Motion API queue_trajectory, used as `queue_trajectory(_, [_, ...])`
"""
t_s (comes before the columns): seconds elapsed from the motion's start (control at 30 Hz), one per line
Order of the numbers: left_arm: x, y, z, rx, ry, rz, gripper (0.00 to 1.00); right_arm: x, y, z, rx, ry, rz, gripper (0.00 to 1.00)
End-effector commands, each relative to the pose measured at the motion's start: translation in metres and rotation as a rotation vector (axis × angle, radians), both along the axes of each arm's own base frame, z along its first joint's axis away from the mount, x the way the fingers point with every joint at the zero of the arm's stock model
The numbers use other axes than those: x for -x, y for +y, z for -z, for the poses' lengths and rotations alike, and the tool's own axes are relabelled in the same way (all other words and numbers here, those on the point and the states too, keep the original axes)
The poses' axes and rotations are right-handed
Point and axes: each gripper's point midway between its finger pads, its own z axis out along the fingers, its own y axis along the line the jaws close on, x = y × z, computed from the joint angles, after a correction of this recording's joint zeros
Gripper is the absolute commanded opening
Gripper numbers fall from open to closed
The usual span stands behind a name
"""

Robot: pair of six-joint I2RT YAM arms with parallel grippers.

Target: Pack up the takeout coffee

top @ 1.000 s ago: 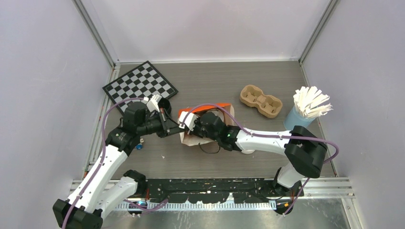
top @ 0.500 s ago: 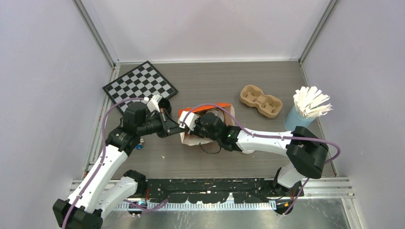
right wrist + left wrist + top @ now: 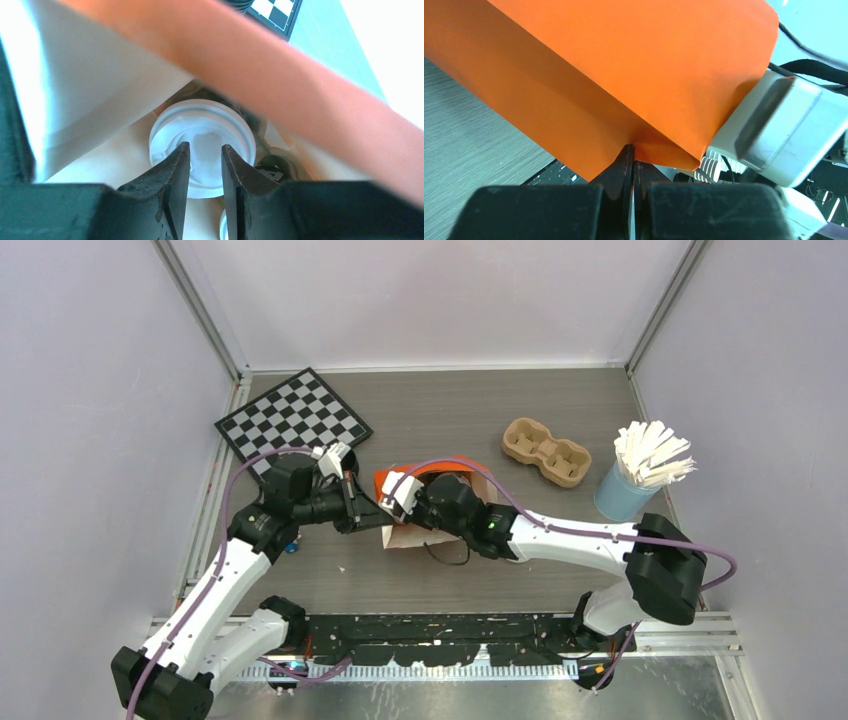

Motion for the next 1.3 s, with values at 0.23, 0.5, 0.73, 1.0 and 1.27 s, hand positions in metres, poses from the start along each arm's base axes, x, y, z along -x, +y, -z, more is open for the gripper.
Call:
queue_trajectory(0.23, [0.005, -0.002, -0.013, 0.014, -0.01, 0.026, 0.0, 0.01, 0.001, -0.056, -0.126, -0.028, -0.023, 0.35])
queue_trajectory(0.5, [0.002, -0.002, -0.02, 0.03, -0.015, 0.005, 0.0, 0.014, -0.017, -0.077, -0.14, -0.032, 0.011, 0.36])
queue_trajectory(0.73, [0.0, -0.003, -0.026, 0.038, -0.018, -0.002, 0.0, 0.03, -0.026, -0.097, -0.151, -0.006, -0.032, 0.36])
queue_trajectory(1.0, [-0.008, -0.006, -0.039, 0.07, -0.02, -0.034, 0.0, 0.049, -0.036, -0.124, -0.211, 0.027, -0.079, 0.36])
queue_trajectory(1.27, [-0.014, -0.006, -0.043, 0.071, 0.0, -0.065, 0.0, 0.054, -0.035, -0.139, -0.249, 0.039, -0.089, 0.38])
